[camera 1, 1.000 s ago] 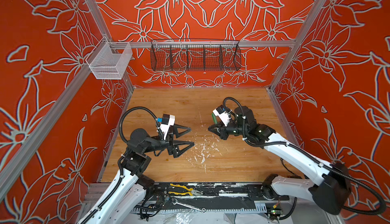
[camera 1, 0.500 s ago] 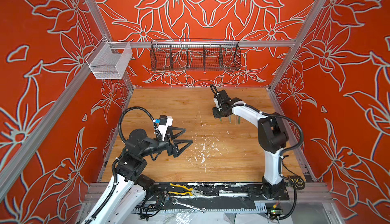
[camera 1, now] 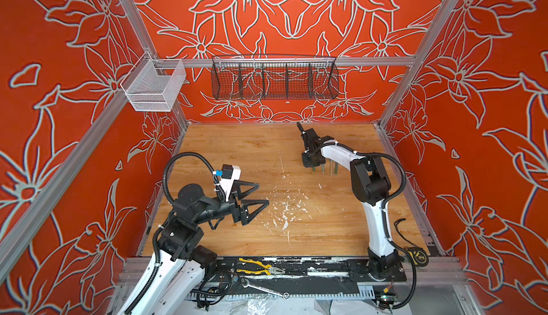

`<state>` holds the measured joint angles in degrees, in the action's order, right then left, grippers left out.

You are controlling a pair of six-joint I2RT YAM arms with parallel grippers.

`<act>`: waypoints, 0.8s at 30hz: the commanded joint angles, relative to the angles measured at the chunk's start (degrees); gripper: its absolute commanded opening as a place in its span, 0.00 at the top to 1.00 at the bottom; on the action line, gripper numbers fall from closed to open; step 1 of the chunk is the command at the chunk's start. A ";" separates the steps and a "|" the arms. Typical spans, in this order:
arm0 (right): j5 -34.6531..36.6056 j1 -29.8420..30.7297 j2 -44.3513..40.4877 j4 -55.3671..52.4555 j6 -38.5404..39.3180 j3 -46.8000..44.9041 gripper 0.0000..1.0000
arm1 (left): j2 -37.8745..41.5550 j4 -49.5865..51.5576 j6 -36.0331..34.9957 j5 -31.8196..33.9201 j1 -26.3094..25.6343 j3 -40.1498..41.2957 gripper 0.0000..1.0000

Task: Insert pens into pen caps
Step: Place a pen at the top-center of the table.

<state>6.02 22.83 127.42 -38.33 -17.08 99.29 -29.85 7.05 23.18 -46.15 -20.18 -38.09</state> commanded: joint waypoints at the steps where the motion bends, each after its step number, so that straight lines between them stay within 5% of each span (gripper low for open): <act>1: 1.72 -1.01 -0.06 -1.08 -0.94 -1.66 0.80 | 0.00 -0.99 -0.27 -0.51 0.43 -0.59 0.03; 15: 3.29 -1.91 -2.67 -1.84 1.87 -2.91 0.77 | -0.87 -1.71 -0.04 0.30 0.41 -0.38 0.03; 24: 4.25 -1.87 -19.20 1.43 7.20 -10.88 0.50 | -6.47 2.72 -1.44 16.23 0.41 -0.82 0.03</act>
<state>8.16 21.21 115.02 -37.21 -12.25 90.30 -34.76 8.56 22.70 -36.03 -20.18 -38.09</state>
